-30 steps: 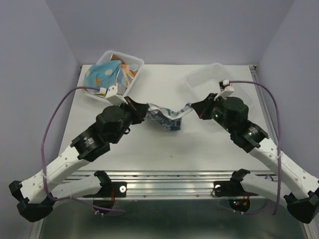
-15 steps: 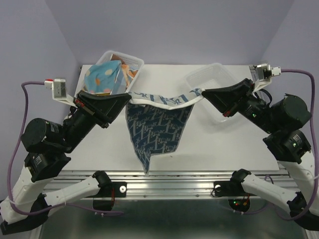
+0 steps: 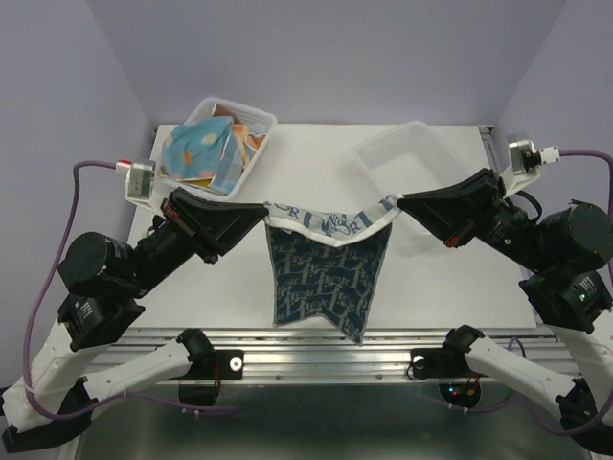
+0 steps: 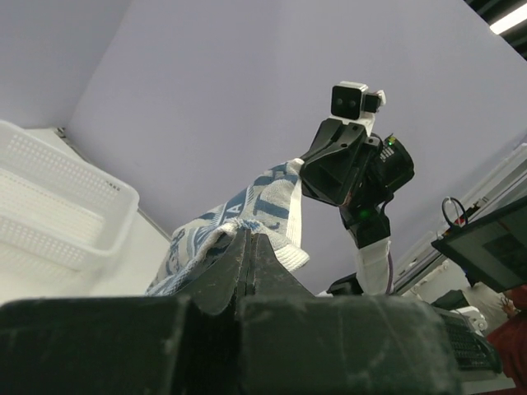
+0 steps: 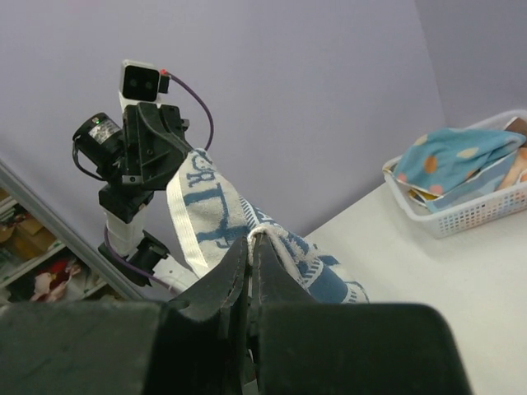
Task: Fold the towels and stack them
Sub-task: Flatten out the crumpled towel
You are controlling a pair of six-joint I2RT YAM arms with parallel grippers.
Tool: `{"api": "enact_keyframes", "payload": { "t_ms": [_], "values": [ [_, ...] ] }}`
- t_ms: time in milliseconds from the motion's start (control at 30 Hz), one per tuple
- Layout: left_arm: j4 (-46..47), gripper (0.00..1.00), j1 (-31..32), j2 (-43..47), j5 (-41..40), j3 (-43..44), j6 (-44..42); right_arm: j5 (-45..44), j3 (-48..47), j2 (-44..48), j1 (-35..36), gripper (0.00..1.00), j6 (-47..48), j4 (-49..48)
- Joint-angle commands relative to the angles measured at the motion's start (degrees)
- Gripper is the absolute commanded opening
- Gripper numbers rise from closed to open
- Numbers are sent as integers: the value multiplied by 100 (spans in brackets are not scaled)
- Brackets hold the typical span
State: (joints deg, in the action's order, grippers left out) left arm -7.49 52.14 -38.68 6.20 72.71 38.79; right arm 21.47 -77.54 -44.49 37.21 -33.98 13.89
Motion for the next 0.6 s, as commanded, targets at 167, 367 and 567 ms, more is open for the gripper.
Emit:
{"api": "enact_keyframes", "payload": {
  "t_ms": [167,367,567],
  "values": [
    [502,0,24,132,-1037,-870,120,-896,915,81,32,1,92,-404],
    [538,0,7,-384,-2402,-1198,-38,-2294,1276,-603,32,1,391,-633],
    [704,0,-519,-1018,-2818,-1188,-389,-3263,1303,-1570,32,1,664,-1081]
  ]
}}
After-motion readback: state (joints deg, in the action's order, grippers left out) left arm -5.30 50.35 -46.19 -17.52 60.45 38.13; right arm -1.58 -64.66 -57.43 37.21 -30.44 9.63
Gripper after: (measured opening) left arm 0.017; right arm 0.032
